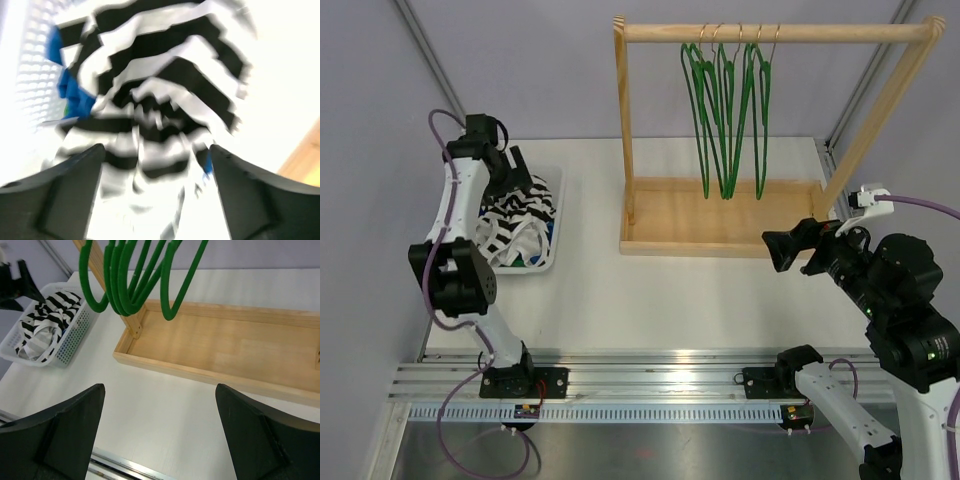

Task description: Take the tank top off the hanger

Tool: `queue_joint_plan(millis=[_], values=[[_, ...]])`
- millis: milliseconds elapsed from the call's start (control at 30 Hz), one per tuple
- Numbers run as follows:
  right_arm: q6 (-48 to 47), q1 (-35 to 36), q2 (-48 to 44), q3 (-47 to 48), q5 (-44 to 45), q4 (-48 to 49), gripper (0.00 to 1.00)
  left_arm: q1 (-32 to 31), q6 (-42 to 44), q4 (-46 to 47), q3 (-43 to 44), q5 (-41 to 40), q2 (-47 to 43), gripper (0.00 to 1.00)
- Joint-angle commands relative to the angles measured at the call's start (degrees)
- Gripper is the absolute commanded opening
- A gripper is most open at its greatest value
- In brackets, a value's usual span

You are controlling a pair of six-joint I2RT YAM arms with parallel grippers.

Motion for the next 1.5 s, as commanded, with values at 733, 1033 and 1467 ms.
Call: queue_joint_plan(millis=[733, 1033, 1467], values=[[-1.5, 0.0, -6.6, -5.5, 14.5, -13.8, 0.99, -13.0, 3.8, -1.7, -34.2, -8.0, -76.4, 0.99], [-2.8, 1.2, -6.8, -5.5, 19.0, -13.4, 1.00, -13.2, 5.3, -1.5, -38.9, 0.5, -85.6, 0.99], [-2.3, 1.6, -6.2, -8.5, 21.3, -10.1, 0.99, -13.3, 4.9, -0.1, -40.5, 1.4, -85.4, 0.99]])
